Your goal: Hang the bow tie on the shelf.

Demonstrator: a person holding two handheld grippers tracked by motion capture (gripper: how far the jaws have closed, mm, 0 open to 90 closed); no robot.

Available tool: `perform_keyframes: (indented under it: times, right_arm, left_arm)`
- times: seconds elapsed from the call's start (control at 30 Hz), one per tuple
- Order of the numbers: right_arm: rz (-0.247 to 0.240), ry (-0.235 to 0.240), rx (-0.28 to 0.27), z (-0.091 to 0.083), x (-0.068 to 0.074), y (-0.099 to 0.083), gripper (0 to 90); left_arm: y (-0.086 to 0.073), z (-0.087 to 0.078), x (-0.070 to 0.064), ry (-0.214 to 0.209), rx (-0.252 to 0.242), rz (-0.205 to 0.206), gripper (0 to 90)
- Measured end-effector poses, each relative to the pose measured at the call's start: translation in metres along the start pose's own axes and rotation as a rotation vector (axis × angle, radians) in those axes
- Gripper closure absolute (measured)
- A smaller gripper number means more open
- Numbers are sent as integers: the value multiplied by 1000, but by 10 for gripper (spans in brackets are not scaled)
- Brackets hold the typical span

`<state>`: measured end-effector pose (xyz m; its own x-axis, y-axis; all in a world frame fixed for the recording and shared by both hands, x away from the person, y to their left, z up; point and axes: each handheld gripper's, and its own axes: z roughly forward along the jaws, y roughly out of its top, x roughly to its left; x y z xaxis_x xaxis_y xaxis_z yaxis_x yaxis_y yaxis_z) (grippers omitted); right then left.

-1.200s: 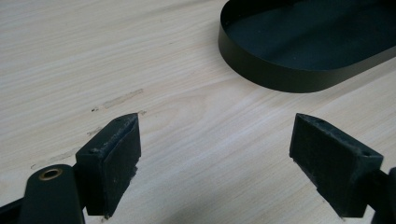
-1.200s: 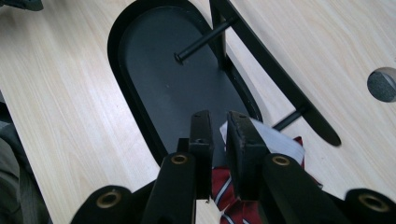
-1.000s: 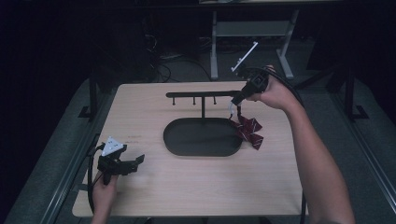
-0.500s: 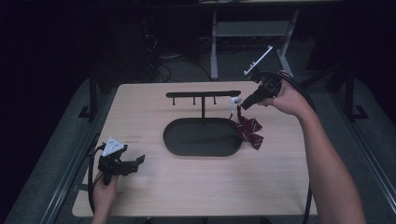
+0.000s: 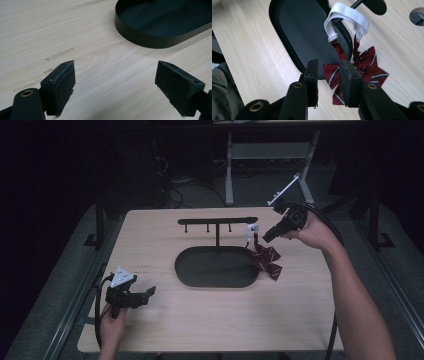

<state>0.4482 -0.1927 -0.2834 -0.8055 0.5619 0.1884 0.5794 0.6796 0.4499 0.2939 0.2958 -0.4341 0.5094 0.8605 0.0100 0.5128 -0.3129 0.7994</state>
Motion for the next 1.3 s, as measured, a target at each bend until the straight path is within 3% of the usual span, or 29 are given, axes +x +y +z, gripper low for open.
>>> perform_keyframes:
  times: [0.53, 1.3]
  right_arm:
    - [28, 5, -11, 3, 2, -22, 612]
    - [47, 28, -16, 20, 7, -64, 526]
  left_arm:
    - [0, 1, -2, -2, -2, 9, 163]
    - [0, 3, -3, -6, 8, 15, 163]
